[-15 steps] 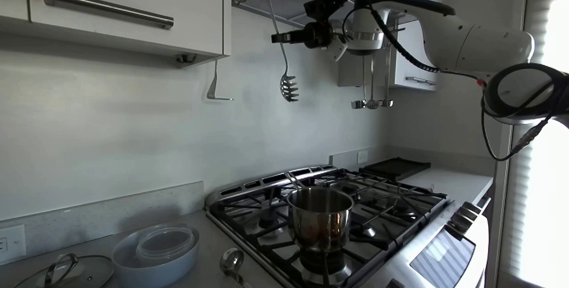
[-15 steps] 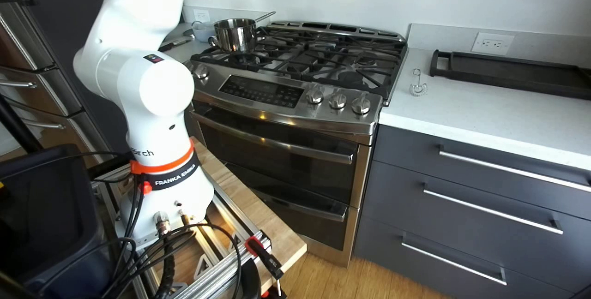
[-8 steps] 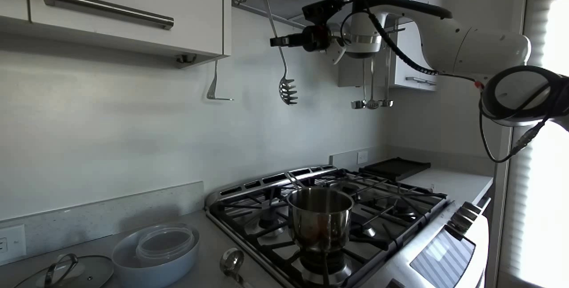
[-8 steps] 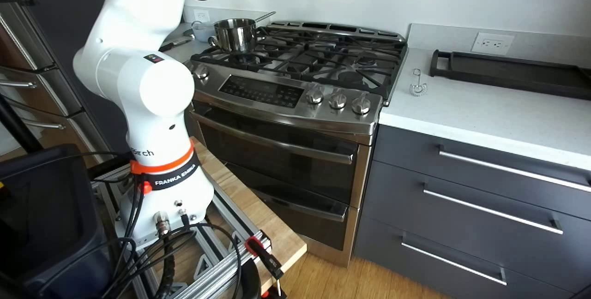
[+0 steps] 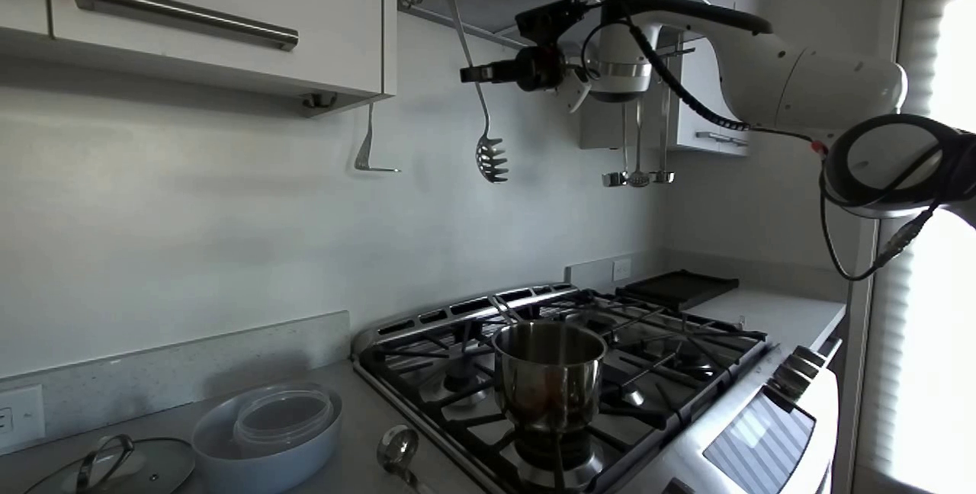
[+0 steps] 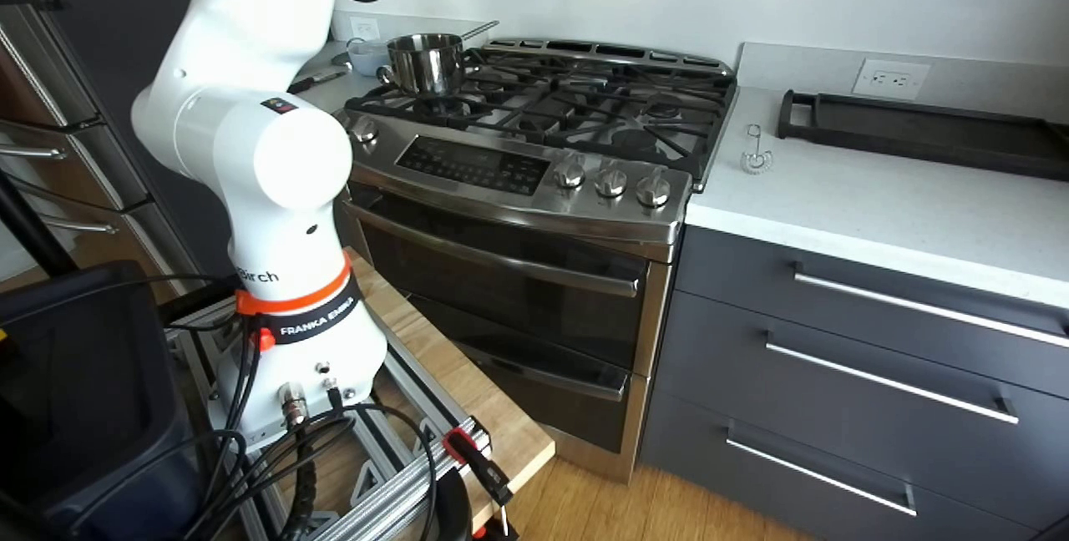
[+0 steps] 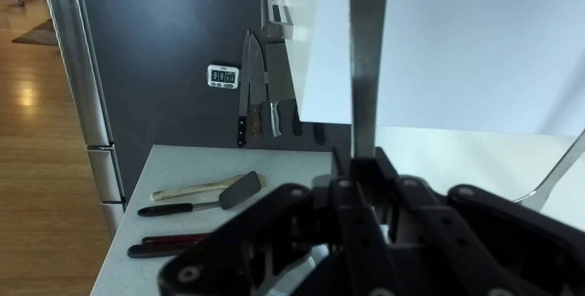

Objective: Remove the silver utensil from the pot and hang it on the hook at the top left

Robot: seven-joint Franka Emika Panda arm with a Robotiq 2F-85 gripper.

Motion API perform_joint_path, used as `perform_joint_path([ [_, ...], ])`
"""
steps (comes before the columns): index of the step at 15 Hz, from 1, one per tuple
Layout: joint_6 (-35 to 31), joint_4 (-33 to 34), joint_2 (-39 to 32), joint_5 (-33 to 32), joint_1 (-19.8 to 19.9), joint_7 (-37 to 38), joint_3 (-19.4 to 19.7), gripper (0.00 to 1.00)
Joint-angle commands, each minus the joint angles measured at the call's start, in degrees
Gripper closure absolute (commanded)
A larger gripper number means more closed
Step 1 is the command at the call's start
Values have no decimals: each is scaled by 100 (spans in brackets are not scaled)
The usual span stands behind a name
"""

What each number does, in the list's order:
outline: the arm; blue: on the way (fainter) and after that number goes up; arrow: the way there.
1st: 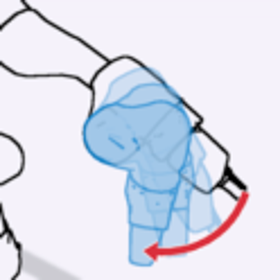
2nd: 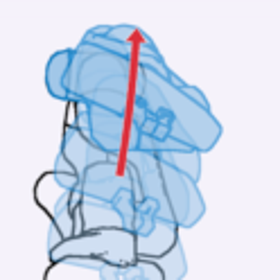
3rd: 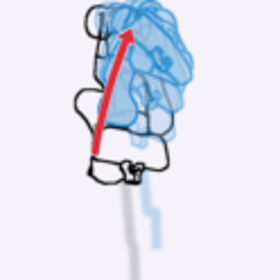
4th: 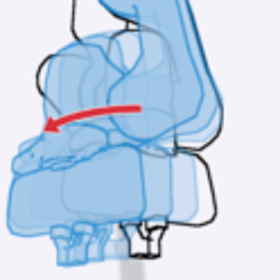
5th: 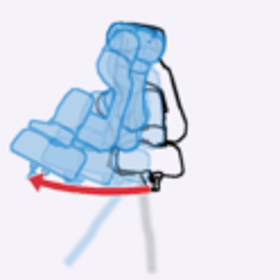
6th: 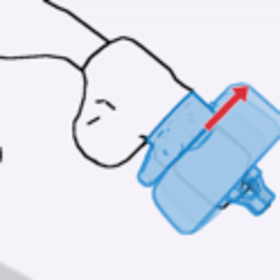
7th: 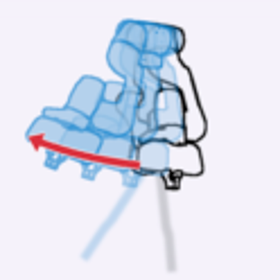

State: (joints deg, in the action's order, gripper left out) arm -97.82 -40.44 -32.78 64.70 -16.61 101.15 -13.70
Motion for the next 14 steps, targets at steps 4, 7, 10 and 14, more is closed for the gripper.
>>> perform_joint_path([
  [4, -66, 206, -116, -175, -86, 133, -15, 97],
  [7, -62, 204, -123, -255, -102, 141, -4, 97],
  [10, -51, 212, -136, -358, -110, 133, 2, 97],
  [14, -39, 216, -156, -448, -115, 135, 1, 97],
])
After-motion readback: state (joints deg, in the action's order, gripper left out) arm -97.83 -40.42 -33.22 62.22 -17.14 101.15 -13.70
